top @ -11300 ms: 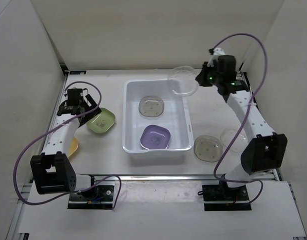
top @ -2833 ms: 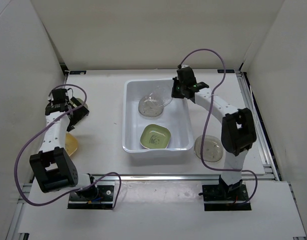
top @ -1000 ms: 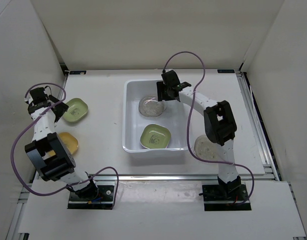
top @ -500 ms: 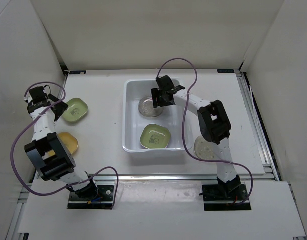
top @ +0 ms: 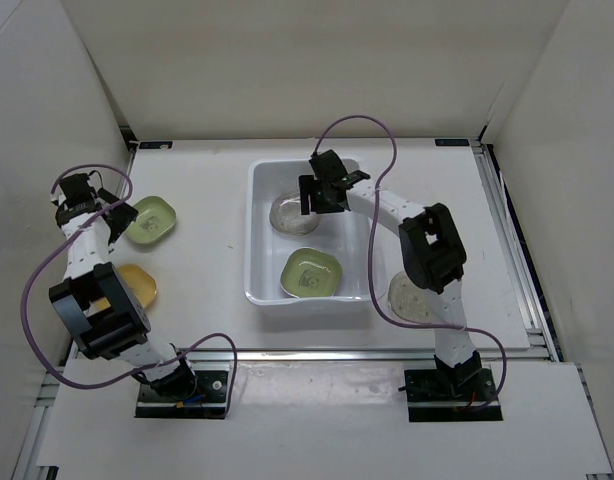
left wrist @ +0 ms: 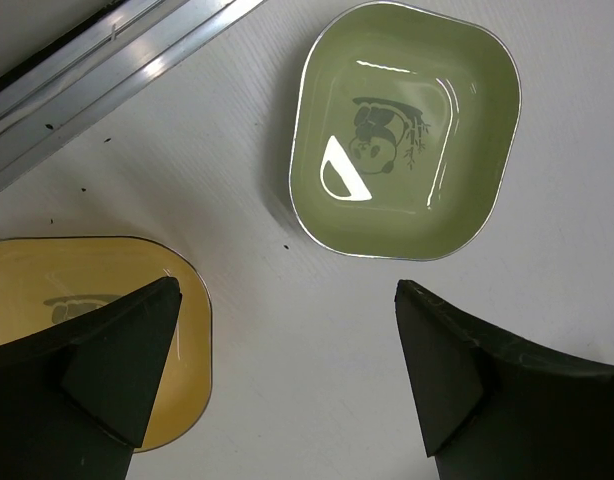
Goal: Place the plates into the plastic bin on the countertop
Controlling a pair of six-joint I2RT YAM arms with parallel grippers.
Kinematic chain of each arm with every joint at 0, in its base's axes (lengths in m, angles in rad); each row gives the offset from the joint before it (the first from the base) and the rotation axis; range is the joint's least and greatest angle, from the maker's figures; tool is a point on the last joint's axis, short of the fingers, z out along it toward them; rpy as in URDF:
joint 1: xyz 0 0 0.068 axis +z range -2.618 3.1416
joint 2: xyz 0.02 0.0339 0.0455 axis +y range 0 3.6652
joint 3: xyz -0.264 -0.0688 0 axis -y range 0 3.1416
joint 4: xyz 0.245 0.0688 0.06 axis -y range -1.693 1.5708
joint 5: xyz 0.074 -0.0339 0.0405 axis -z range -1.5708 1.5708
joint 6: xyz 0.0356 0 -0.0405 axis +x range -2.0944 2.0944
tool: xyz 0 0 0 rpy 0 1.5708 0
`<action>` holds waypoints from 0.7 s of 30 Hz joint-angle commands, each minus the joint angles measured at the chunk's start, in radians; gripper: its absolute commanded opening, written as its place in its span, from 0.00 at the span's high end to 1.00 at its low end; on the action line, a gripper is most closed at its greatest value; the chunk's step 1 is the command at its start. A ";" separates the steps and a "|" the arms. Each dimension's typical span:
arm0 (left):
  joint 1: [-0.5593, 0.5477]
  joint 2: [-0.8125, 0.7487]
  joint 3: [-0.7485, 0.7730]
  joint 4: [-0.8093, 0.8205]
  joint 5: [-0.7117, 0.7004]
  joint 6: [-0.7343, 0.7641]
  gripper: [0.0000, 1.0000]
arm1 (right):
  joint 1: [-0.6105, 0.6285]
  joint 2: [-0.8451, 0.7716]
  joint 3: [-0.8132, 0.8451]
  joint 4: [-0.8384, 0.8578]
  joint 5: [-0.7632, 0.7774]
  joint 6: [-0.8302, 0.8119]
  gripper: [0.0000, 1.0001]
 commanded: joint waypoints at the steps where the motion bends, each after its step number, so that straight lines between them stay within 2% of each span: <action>1: 0.003 -0.023 0.035 0.006 -0.012 0.011 0.01 | 0.000 -0.057 0.033 -0.029 0.112 0.024 0.27; 10: 0.003 -0.009 0.074 -0.030 -0.035 0.030 0.01 | 0.018 0.029 0.121 -0.038 0.026 -0.007 0.25; 21: 0.009 0.028 0.078 -0.033 -0.020 0.033 0.01 | 0.069 0.047 0.124 -0.026 0.035 -0.013 0.25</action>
